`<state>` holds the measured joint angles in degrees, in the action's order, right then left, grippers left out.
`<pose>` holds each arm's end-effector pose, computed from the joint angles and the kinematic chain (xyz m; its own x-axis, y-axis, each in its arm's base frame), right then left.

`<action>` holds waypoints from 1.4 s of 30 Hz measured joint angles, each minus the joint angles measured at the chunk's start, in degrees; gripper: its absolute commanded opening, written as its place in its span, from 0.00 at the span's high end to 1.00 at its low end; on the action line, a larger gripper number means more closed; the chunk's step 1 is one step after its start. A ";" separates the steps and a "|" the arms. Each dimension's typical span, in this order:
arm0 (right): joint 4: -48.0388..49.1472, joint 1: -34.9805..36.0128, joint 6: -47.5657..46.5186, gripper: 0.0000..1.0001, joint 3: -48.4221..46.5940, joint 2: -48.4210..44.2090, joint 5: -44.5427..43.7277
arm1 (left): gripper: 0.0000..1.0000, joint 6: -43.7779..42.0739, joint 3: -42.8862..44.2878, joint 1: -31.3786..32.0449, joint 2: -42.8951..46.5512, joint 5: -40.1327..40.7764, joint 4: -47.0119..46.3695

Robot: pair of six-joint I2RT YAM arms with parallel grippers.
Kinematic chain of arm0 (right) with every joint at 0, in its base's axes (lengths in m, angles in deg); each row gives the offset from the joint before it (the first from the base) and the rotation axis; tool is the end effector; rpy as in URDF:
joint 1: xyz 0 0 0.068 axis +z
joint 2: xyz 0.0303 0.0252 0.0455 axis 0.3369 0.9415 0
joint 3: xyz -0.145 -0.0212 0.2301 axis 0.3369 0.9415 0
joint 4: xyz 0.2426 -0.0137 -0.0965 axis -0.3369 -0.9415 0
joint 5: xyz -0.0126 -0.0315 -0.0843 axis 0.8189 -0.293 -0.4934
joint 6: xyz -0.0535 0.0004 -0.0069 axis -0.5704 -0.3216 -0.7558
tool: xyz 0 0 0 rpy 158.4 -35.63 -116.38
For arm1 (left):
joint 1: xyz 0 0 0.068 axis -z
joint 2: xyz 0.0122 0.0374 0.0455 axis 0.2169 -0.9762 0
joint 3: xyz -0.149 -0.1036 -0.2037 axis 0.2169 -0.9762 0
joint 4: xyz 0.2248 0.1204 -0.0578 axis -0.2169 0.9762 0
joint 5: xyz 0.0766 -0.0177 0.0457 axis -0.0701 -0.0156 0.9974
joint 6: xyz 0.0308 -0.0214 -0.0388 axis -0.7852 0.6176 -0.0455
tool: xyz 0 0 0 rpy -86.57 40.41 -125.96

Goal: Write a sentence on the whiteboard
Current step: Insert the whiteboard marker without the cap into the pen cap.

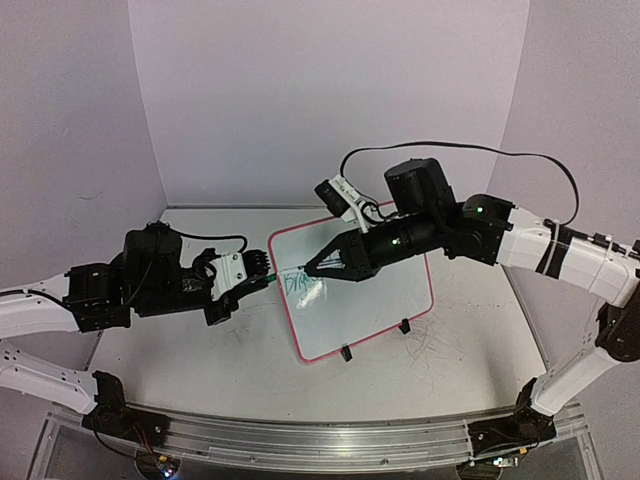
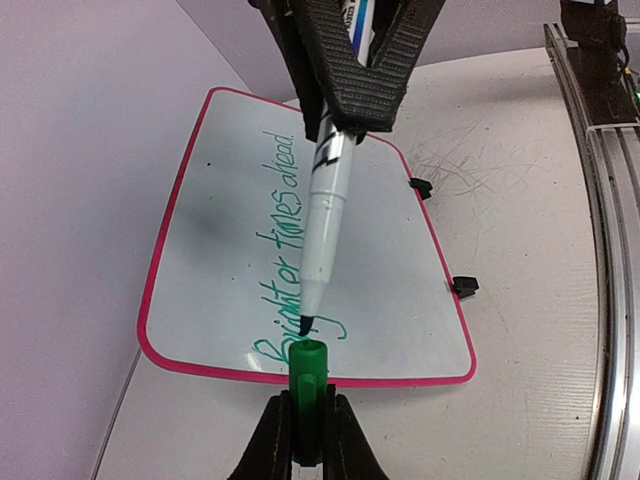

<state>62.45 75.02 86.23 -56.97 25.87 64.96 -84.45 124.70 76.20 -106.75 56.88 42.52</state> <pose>0.1799 0.2963 0.3695 -0.5350 -0.3318 -0.7769 -0.8428 0.1465 0.5178 0.1042 -0.2021 0.3154 0.3130 0.5462 -0.7770 0.8009 0.2879 0.5250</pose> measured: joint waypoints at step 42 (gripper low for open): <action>-1.03 0.42 -0.09 1.00 0.30 0.96 -3.24 | 1.00 0.02 -0.11 0.97 -0.17 1.42 0.04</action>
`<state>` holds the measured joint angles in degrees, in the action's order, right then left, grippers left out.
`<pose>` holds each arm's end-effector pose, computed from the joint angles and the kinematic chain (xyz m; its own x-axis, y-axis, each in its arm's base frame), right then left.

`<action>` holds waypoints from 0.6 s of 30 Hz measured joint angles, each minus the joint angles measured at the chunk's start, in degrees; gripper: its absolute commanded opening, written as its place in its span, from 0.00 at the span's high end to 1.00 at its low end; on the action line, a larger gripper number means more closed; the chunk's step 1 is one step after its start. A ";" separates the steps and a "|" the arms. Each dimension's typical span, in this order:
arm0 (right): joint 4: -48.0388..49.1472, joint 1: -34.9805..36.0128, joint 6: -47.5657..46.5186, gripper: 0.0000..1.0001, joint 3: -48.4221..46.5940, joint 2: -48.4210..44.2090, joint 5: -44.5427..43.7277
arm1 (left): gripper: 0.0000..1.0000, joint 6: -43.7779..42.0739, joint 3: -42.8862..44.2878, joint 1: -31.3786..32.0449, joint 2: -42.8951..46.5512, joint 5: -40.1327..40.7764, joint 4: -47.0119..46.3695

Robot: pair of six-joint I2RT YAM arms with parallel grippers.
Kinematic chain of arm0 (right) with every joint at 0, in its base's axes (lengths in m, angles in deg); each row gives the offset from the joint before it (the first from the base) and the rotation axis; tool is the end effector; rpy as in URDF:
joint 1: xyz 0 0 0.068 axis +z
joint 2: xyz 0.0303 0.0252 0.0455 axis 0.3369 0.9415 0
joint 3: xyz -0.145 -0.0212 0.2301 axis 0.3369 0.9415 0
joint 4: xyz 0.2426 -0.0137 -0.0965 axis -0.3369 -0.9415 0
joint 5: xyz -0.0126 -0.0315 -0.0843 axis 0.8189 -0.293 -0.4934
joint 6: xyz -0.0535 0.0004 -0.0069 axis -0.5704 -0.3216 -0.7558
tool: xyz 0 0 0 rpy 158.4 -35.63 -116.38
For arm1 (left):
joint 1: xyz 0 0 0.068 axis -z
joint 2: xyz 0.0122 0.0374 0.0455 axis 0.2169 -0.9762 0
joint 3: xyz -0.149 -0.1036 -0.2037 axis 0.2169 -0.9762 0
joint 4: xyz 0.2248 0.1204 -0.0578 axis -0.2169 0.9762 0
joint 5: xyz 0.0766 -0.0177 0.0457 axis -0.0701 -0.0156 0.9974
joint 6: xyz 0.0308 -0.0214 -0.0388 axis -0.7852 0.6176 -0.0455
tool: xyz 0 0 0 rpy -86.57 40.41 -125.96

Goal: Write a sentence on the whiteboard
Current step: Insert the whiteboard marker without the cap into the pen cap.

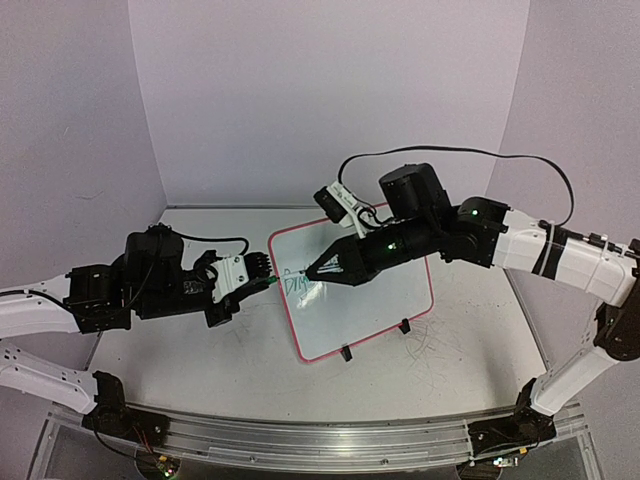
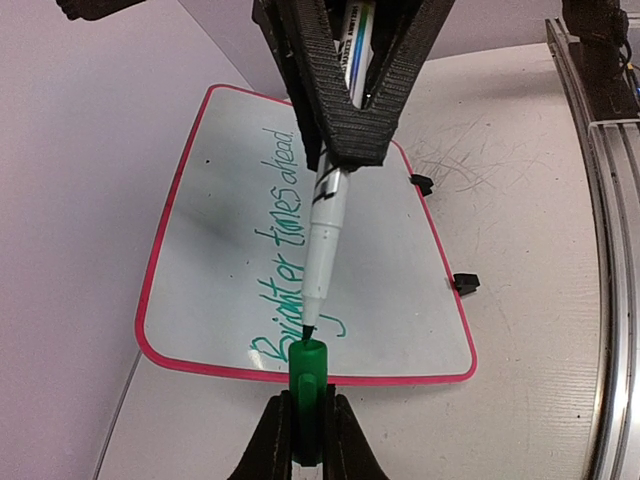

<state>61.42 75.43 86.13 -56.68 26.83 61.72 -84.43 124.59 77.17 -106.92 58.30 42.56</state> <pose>0.1815 0.3002 0.3601 -0.5491 -0.3452 -0.7611 -0.8355 0.2065 0.5092 0.1017 -0.2038 0.3141 0.3134 0.5549 -0.7706 0.7964 0.2884 0.5316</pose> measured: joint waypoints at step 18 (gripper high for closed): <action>0.07 0.61 -0.41 1.00 0.51 -1.06 0.14 | 1.00 0.00 0.00 0.33 -0.03 0.09 0.00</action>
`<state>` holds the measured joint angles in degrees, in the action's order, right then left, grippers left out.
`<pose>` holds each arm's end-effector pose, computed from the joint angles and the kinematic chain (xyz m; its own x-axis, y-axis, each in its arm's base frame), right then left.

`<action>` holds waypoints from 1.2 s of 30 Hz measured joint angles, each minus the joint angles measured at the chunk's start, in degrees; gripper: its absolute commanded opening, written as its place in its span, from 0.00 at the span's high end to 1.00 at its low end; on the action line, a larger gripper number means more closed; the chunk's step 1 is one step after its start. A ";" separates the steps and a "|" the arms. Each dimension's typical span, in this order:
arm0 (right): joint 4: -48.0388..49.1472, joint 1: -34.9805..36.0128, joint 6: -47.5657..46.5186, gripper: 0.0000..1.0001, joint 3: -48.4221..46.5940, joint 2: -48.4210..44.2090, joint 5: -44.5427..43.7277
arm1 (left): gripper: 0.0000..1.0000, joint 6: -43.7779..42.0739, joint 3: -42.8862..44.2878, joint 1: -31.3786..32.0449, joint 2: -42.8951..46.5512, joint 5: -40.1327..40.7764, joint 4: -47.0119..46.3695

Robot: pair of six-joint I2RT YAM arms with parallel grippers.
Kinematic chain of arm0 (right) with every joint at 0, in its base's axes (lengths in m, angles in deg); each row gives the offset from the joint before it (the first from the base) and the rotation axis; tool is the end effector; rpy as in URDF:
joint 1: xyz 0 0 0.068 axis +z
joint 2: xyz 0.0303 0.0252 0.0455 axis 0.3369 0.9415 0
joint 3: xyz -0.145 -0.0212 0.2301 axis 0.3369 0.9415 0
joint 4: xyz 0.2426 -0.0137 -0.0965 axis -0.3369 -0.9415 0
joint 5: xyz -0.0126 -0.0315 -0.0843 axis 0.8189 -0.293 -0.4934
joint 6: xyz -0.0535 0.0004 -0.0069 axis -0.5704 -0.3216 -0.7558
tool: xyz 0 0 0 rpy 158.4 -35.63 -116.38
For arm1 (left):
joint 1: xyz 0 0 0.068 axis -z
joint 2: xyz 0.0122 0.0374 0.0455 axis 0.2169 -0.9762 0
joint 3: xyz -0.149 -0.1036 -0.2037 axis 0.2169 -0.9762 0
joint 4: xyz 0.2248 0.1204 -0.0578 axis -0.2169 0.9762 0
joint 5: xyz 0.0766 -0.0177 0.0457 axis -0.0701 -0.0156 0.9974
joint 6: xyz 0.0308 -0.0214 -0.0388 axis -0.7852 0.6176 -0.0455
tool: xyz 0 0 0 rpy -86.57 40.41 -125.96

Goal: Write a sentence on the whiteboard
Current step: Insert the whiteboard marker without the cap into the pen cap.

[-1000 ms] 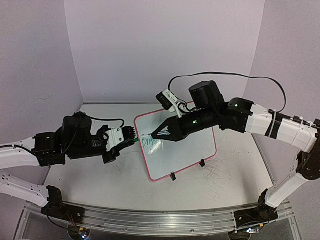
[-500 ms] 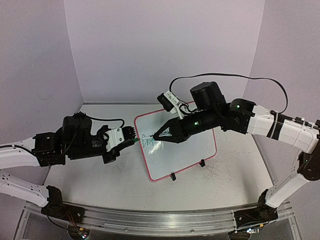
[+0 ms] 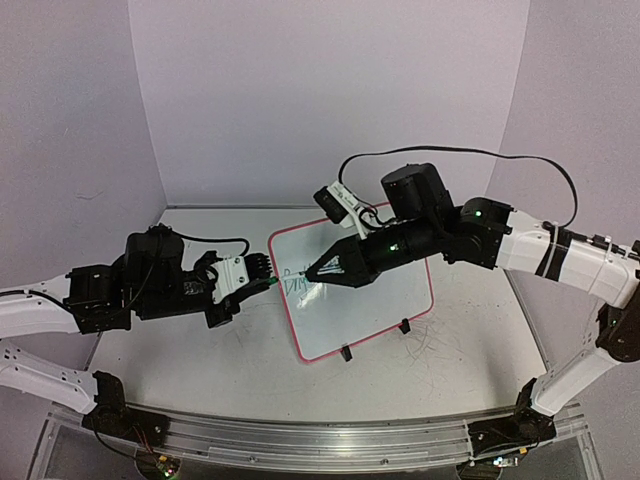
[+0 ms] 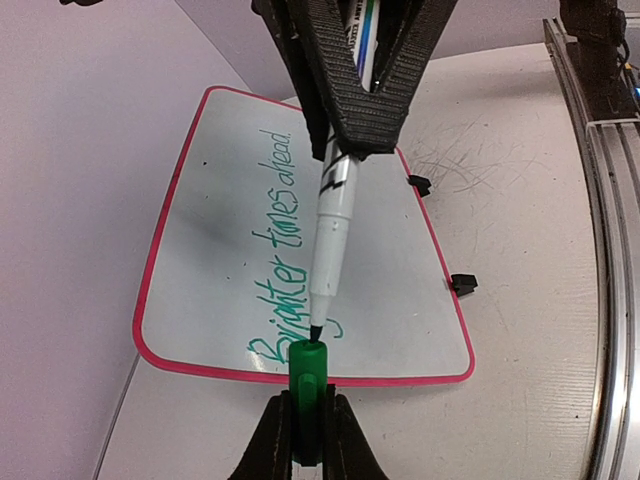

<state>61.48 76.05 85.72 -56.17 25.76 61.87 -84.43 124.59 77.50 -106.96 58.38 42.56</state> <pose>0.1756 0.2982 0.3633 -0.5347 -0.3463 -0.7708 -0.8445 0.1881 0.5014 0.1007 -0.2045 0.3139 0.3160 0.5541 -0.7701 0.7976 0.2844 0.5319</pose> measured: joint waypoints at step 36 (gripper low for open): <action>-1.38 1.17 -0.33 1.00 -1.46 7.77 5.25 | 1.00 -0.20 6.49 9.26 -7.79 10.53 11.31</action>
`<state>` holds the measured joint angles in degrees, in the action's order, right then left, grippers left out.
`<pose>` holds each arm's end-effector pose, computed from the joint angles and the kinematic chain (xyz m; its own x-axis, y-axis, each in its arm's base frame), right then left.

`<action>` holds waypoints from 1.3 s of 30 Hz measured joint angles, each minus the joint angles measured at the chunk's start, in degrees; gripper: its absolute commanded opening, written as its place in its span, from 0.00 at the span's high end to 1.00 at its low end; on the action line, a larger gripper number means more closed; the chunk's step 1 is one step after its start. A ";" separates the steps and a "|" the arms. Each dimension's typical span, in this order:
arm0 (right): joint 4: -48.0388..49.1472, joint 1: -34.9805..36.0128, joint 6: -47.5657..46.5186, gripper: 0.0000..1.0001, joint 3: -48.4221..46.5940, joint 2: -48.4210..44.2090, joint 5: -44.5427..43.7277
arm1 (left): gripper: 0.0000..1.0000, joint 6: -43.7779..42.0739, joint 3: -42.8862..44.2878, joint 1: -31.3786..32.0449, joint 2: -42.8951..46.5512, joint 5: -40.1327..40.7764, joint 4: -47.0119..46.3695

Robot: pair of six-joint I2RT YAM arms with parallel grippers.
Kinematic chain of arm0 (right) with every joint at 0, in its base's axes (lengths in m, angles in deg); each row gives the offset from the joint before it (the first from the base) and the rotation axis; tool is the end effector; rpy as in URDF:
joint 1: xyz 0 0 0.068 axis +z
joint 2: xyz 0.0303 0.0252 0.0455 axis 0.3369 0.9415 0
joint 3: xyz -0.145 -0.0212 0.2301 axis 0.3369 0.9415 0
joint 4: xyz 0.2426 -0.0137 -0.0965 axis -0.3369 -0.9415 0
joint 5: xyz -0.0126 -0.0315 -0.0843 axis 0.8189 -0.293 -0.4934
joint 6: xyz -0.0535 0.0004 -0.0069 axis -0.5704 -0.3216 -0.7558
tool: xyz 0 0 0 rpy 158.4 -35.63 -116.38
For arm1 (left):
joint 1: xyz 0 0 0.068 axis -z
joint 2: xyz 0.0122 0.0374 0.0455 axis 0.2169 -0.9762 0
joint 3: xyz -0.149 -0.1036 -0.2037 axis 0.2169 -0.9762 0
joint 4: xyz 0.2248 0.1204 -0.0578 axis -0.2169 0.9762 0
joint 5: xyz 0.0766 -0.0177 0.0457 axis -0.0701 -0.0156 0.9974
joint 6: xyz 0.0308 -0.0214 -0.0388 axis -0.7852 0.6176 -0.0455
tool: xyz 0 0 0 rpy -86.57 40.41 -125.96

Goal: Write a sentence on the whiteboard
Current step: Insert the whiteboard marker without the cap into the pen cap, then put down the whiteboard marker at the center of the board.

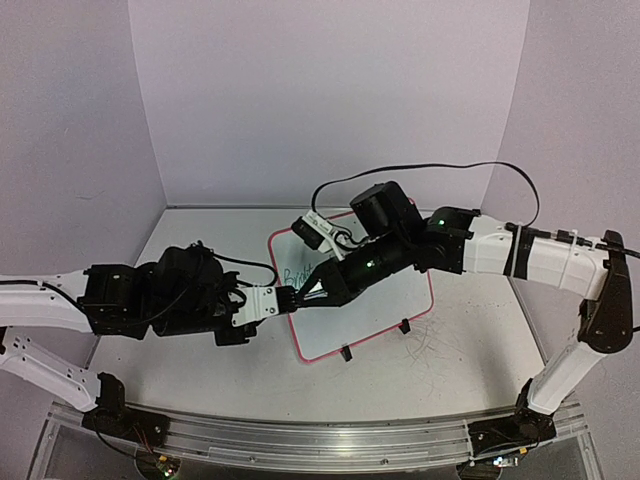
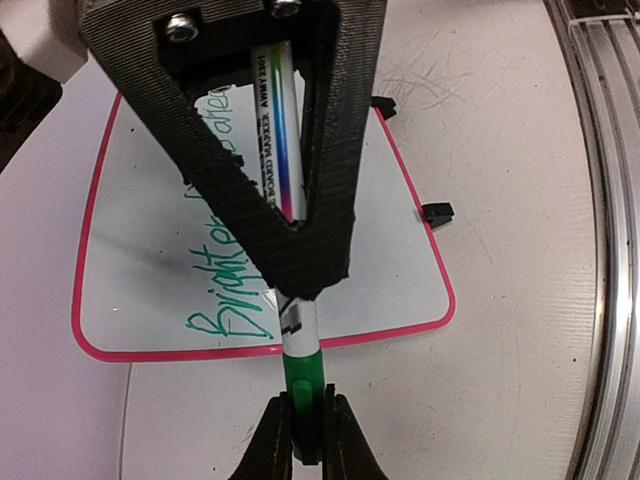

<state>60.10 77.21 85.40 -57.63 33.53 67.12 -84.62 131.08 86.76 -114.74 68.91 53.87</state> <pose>0.1830 0.3278 0.3247 -0.5723 -0.4644 -0.6758 -0.8032 0.1512 0.5763 0.0778 -0.2349 0.3054 0.3183 0.7193 -0.6175 0.7946 0.1529 0.5876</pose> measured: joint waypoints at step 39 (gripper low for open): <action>5.22 -31.85 1.53 1.00 28.58 -37.50 -49.44 | 0.24 30.04 8.37 -1.33 6.02 8.96 -12.27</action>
<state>65.32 45.36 86.93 -29.05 -3.97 17.68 -54.58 139.45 85.44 -108.72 77.87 41.60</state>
